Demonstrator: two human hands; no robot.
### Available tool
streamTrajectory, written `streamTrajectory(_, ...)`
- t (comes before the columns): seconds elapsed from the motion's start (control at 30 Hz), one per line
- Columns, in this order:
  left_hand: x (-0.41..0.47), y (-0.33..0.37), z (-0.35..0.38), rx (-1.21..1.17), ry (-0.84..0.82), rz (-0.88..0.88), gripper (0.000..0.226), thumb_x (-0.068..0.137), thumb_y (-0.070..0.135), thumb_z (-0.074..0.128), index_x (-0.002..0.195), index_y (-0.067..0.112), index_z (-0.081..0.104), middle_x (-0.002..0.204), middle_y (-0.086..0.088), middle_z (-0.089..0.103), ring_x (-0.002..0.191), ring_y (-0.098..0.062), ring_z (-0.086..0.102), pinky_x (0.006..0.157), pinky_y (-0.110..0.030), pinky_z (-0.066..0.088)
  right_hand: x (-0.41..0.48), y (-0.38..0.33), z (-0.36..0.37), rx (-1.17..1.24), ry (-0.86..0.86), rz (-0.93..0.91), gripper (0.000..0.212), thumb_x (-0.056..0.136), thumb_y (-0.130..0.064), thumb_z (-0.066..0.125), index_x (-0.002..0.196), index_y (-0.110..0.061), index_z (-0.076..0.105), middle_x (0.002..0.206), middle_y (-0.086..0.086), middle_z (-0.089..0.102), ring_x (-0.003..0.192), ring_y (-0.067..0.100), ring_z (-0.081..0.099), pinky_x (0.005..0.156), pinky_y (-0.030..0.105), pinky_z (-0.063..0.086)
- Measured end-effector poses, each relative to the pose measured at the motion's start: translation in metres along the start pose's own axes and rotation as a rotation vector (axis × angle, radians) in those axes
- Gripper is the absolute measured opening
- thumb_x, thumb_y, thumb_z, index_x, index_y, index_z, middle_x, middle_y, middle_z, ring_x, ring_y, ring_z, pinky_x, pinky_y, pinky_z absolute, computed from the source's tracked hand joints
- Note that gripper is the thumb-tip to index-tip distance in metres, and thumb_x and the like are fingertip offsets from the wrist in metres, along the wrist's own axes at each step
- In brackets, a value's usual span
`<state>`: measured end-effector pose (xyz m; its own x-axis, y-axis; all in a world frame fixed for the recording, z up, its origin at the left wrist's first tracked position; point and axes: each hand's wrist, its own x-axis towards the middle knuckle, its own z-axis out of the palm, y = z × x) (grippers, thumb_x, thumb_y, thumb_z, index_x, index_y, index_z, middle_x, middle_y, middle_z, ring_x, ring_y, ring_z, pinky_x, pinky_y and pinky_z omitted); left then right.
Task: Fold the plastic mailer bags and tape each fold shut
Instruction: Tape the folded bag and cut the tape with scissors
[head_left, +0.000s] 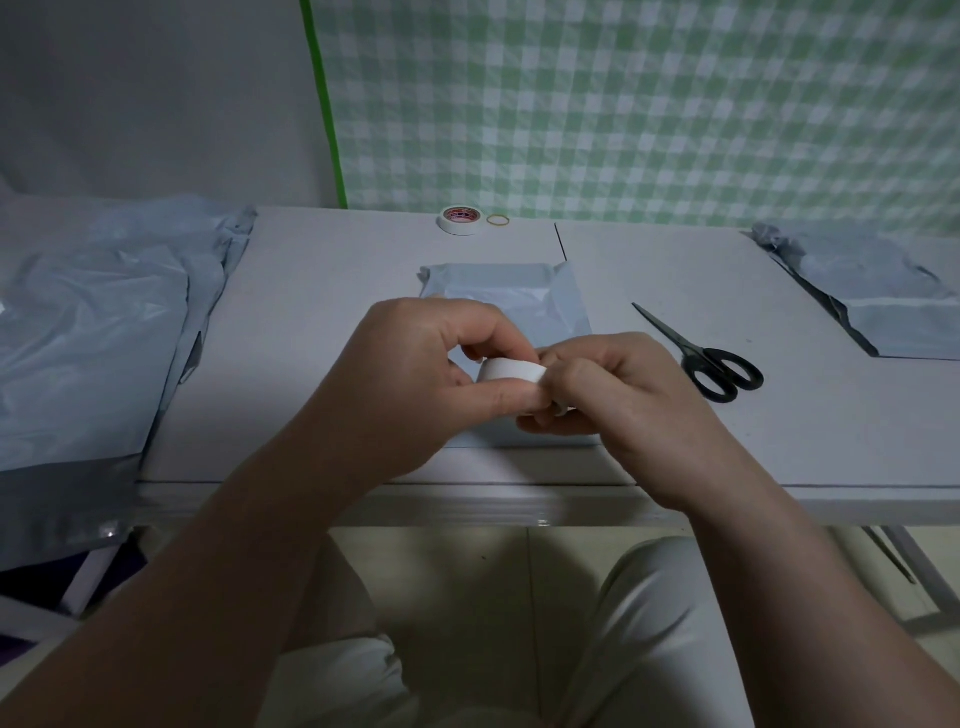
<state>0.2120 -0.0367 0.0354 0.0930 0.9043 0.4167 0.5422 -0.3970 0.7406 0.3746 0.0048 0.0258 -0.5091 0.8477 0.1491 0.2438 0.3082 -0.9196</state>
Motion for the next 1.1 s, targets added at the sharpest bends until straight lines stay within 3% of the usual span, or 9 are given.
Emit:
streamTrajectory(0.2, 0.002, -0.002, 0.004, 0.105, 0.022, 0.081, 0.020, 0.064, 0.045, 0.072, 0.078, 0.029, 0.071, 0.072, 0.028, 0.060, 0.059, 0.000, 0.055, 0.054, -0.015, 0.044, 0.002, 0.001, 0.003, 0.040, 0.024, 0.033, 0.028, 0.064, -0.024, 0.048, 0.051, 0.000, 0.052, 0.053, 0.017, 0.046, 0.057, 0.023, 0.045, 0.055, 0.045, 0.037)
streamTrajectory(0.3, 0.001, -0.003, 0.006, 0.126, 0.029, 0.077, 0.019, 0.064, 0.039, 0.077, 0.076, 0.026, 0.073, 0.068, 0.024, 0.059, 0.063, 0.002, 0.054, 0.056, -0.019, 0.046, 0.004, 0.005, 0.002, 0.040, 0.036, 0.059, 0.025, 0.064, -0.023, 0.047, 0.043, -0.009, 0.051, 0.046, 0.005, 0.043, 0.054, 0.021, 0.037, 0.054, 0.042, 0.030)
streamTrajectory(0.43, 0.002, -0.007, 0.003, 0.049, 0.045, 0.012, 0.009, 0.066, 0.031, 0.076, 0.074, 0.031, 0.071, 0.077, 0.018, 0.063, 0.060, 0.001, 0.058, 0.056, -0.012, 0.043, 0.005, 0.011, 0.002, 0.125, 0.045, 0.079, 0.019, 0.063, -0.016, 0.051, 0.057, -0.006, 0.067, 0.065, 0.019, 0.062, 0.066, 0.028, 0.057, 0.067, 0.045, 0.050)
streamTrajectory(0.6, 0.002, -0.015, 0.002, -0.080, 0.095, -0.063, 0.015, 0.073, 0.024, 0.071, 0.085, 0.033, 0.070, 0.079, 0.015, 0.066, 0.077, 0.004, 0.060, 0.067, -0.010, 0.045, 0.000, 0.011, -0.008, 0.333, -0.118, 0.120, 0.026, 0.075, -0.014, 0.051, 0.082, -0.013, 0.076, 0.093, 0.009, 0.073, 0.097, 0.022, 0.067, 0.087, 0.030, 0.055)
streamTrajectory(0.67, 0.002, -0.019, 0.006, -0.028, 0.171, -0.047, 0.021, 0.076, 0.025, 0.067, 0.094, 0.034, 0.070, 0.090, 0.020, 0.067, 0.089, 0.005, 0.062, 0.076, -0.007, 0.045, 0.000, 0.013, -0.007, 0.225, -0.062, 0.108, 0.025, 0.078, -0.022, 0.054, 0.089, -0.018, 0.076, 0.098, 0.002, 0.073, 0.097, 0.019, 0.067, 0.085, 0.030, 0.055)
streamTrajectory(0.77, 0.002, -0.021, 0.015, 0.187, 0.278, 0.067, 0.022, 0.081, 0.016, 0.064, 0.101, 0.016, 0.074, 0.097, 0.013, 0.068, 0.095, 0.000, 0.060, 0.082, -0.011, 0.047, 0.001, 0.012, 0.000, -0.001, 0.077, 0.078, 0.015, 0.083, -0.031, 0.062, 0.088, -0.024, 0.075, 0.106, -0.014, 0.071, 0.087, 0.008, 0.068, 0.086, 0.035, 0.055)
streamTrajectory(0.87, 0.002, -0.022, 0.019, 0.364, 0.329, 0.156, 0.019, 0.082, 0.006, 0.064, 0.097, 0.006, 0.075, 0.094, -0.002, 0.073, 0.094, -0.007, 0.059, 0.084, -0.010, 0.041, 0.001, 0.009, 0.006, -0.164, 0.181, 0.025, 0.014, 0.087, -0.025, 0.063, 0.079, -0.031, 0.074, 0.103, -0.026, 0.066, 0.076, -0.001, 0.066, 0.080, 0.021, 0.050)
streamTrajectory(1.0, 0.002, -0.022, 0.023, 0.437, 0.330, 0.210, 0.015, 0.080, 0.002, 0.064, 0.090, 0.003, 0.075, 0.086, -0.008, 0.074, 0.082, -0.012, 0.060, 0.077, -0.020, 0.045, 0.000, 0.009, 0.011, -0.396, 0.266, -0.074, 0.016, 0.088, -0.025, 0.062, 0.084, -0.016, 0.075, 0.104, -0.041, 0.054, 0.078, 0.016, 0.067, 0.080, 0.036, 0.052)
streamTrajectory(1.1, 0.001, -0.021, 0.024, 0.466, 0.302, 0.167, 0.013, 0.082, 0.008, 0.062, 0.086, 0.006, 0.075, 0.080, -0.007, 0.073, 0.074, -0.021, 0.067, 0.069, -0.035, 0.049, -0.001, 0.011, 0.014, -0.435, 0.313, -0.123, 0.015, 0.088, -0.025, 0.061, 0.087, -0.019, 0.075, 0.110, -0.023, 0.066, 0.090, 0.019, 0.069, 0.076, 0.042, 0.054)
